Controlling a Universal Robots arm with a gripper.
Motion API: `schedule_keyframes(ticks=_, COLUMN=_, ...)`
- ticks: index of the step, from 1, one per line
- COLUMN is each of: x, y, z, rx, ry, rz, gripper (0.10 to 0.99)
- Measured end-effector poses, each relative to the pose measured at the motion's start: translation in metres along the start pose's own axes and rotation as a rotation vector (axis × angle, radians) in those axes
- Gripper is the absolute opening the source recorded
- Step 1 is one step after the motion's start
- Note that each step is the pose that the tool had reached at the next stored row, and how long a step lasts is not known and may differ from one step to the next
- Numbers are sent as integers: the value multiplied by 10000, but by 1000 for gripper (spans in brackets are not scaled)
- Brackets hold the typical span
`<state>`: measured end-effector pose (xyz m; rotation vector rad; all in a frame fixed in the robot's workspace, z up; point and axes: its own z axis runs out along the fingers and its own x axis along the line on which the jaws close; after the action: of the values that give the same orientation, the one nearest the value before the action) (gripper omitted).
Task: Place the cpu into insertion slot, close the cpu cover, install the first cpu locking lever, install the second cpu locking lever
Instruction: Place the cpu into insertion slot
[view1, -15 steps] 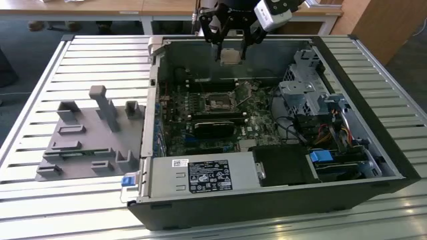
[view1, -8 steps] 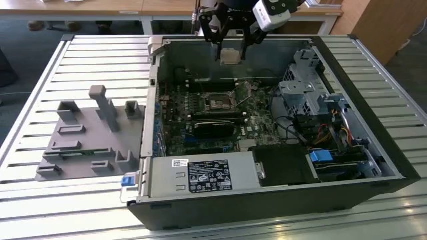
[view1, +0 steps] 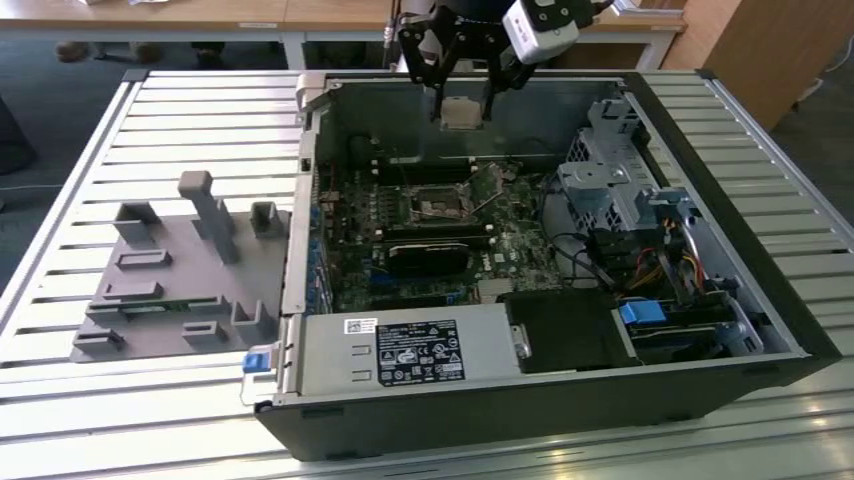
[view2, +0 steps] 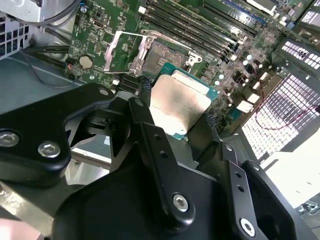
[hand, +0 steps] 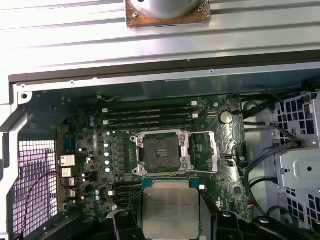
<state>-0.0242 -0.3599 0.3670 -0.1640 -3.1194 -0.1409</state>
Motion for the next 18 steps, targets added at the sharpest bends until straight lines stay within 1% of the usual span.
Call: schedule_keyframes(ticks=18, x=0, y=0, z=4, rx=-14, ry=-91, rz=1006, gripper=541)
